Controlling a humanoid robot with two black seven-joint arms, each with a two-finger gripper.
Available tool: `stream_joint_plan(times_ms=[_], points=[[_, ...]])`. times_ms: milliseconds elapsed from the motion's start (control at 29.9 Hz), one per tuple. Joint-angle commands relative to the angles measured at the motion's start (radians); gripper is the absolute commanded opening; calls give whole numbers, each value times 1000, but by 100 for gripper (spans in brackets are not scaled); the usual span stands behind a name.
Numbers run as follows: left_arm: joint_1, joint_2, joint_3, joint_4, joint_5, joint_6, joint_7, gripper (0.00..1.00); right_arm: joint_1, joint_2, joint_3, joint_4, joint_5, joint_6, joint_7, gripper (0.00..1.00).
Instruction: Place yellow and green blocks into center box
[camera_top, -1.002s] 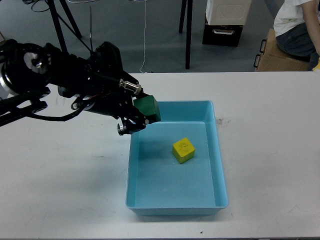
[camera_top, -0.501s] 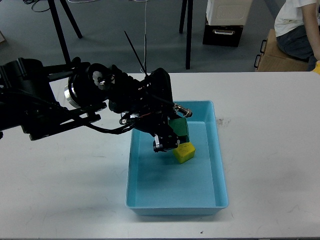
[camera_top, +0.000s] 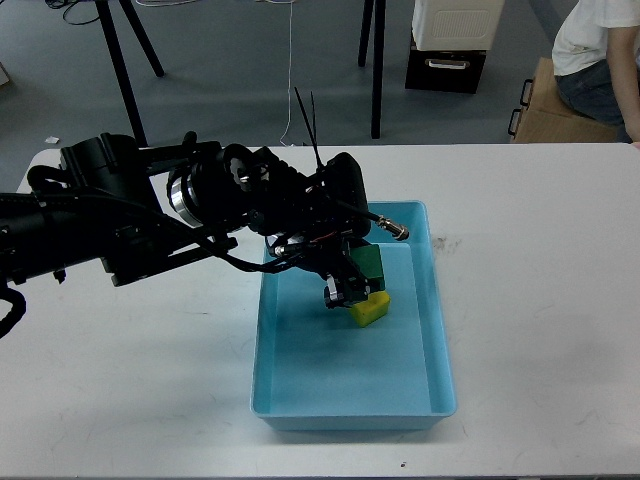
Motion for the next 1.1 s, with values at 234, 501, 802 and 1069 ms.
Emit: stream_joint_plan(times_ms=[234,501,802,1069], points=[[29,-64,7,76,0,0,0,43,0,2,0,-6,5,0,0,98],[32,-64,-2,76,0,0,0,70,0,4,-3,-6,7,0,0,98],[38,-50,-14,69,0,0,0,100,0,4,-12,-5,7,2,0,98],[39,49,-101,6,-271,0,0,100,41,-4,-87,8,5,9,0,99]])
